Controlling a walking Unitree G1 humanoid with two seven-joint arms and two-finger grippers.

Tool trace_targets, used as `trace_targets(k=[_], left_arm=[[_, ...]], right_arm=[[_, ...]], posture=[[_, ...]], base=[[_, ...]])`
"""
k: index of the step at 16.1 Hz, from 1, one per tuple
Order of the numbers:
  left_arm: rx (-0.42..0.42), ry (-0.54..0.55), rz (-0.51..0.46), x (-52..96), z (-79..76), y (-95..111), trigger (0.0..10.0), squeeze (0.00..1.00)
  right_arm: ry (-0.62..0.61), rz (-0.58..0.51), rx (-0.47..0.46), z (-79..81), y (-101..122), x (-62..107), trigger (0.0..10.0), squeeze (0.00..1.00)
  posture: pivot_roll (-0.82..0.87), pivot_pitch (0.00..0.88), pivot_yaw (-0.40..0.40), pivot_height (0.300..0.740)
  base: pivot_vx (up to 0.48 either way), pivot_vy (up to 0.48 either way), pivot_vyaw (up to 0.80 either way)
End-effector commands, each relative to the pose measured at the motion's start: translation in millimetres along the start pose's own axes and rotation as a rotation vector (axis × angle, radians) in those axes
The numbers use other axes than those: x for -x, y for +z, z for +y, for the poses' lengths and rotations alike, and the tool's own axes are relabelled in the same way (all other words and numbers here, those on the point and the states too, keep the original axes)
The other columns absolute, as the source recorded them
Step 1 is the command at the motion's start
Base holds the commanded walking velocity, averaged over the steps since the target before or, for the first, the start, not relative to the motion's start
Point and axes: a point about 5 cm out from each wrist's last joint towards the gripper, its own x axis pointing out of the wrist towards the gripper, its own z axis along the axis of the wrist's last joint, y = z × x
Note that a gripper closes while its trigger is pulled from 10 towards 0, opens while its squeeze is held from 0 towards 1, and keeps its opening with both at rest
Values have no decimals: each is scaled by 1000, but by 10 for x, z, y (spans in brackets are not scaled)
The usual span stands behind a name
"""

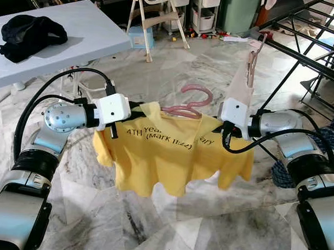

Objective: Hang hanger

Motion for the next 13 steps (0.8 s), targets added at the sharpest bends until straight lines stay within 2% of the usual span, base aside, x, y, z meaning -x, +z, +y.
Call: trace_targets(k=[1, 2, 7, 13], left_arm=[[19, 61, -30, -71, 59, 50, 3529, 169], [30, 53, -36, -87, 45, 50, 10000, 1000], [7, 47, -43, -152, -16, 53, 10000, 1000], [-48, 185, -25, -132, 148, 77, 10000, 1000]], right_arm=[[9, -156, 88, -12, 310, -160, 0, 0], [12, -158, 85, -9, 308, -162, 0, 0], [21, -158, 69, 62, 244, -182, 0, 0], [24, -156, 56, 99, 201, -181, 0, 0]], posture=[[-122, 77, 39, 740], [-122, 77, 40, 740], [-122, 71, 49, 740], [-120, 59, 58, 740]], base=[[0, 0, 0], [0, 0, 0], [0, 0, 0], [0, 0, 0]])
